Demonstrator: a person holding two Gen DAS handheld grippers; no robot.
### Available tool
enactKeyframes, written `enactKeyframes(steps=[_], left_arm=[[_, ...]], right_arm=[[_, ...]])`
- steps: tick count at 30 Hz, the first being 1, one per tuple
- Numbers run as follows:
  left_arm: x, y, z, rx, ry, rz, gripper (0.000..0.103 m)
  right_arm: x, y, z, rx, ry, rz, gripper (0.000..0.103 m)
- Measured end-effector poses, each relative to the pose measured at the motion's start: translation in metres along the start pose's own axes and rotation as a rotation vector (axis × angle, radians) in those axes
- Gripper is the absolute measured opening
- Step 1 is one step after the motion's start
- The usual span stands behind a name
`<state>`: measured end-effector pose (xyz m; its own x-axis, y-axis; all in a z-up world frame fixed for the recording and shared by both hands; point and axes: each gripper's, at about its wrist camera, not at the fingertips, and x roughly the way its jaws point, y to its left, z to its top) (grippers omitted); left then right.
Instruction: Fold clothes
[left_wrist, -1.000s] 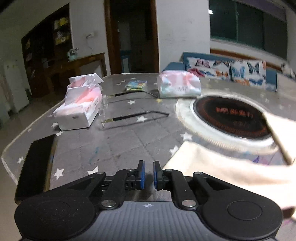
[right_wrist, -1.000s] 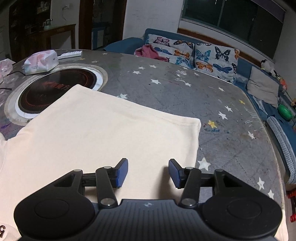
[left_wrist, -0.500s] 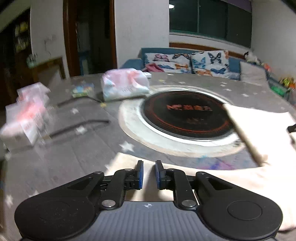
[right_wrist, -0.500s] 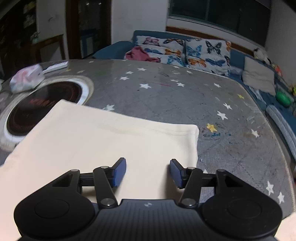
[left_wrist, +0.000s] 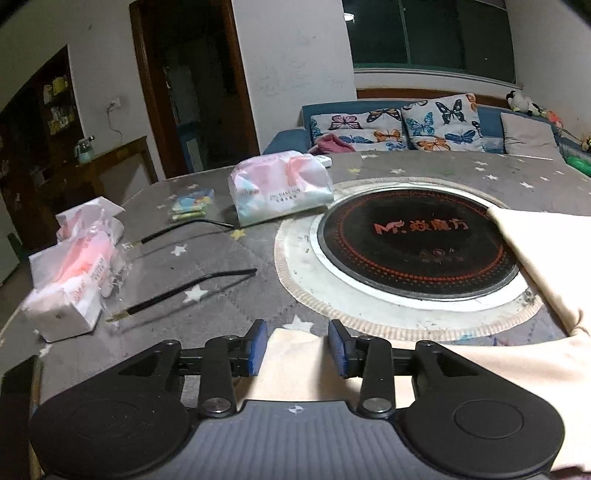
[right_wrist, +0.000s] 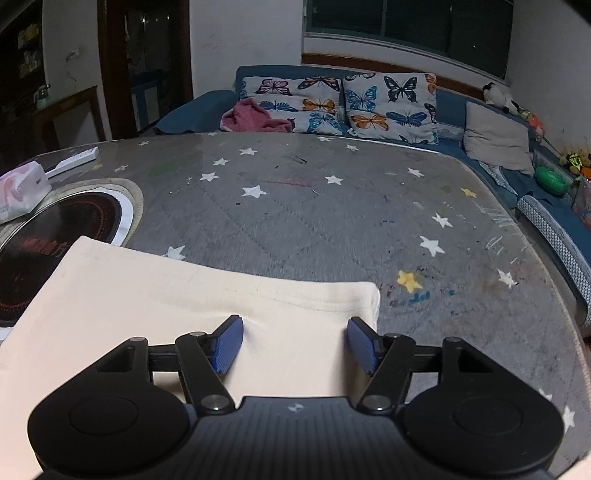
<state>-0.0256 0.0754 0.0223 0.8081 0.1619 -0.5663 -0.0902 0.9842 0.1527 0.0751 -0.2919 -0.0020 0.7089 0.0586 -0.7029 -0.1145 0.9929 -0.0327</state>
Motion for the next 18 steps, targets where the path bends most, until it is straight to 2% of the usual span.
enactKeyframes(steps=[3, 8, 13, 18], left_arm=[[-0.020, -0.011, 0.007, -0.002, -0.043, -0.037, 0.039], [-0.054, -0.052, 0.016, 0.031, -0.109, -0.196, 0.039], [-0.068, -0.104, 0.018, 0.077, -0.115, -0.393, 0.038], [-0.060, -0.140, 0.009, 0.125, -0.076, -0.465, 0.037]], right_arm=[[-0.017, 0.002, -0.002, -0.032, -0.010, 0.017, 0.063], [-0.051, 0.007, -0.011, -0.082, -0.026, 0.022, 0.063], [-0.080, -0.001, -0.031, -0.070, -0.036, 0.020, 0.063], [-0.105, -0.006, -0.060, -0.104, -0.050, -0.020, 0.063]])
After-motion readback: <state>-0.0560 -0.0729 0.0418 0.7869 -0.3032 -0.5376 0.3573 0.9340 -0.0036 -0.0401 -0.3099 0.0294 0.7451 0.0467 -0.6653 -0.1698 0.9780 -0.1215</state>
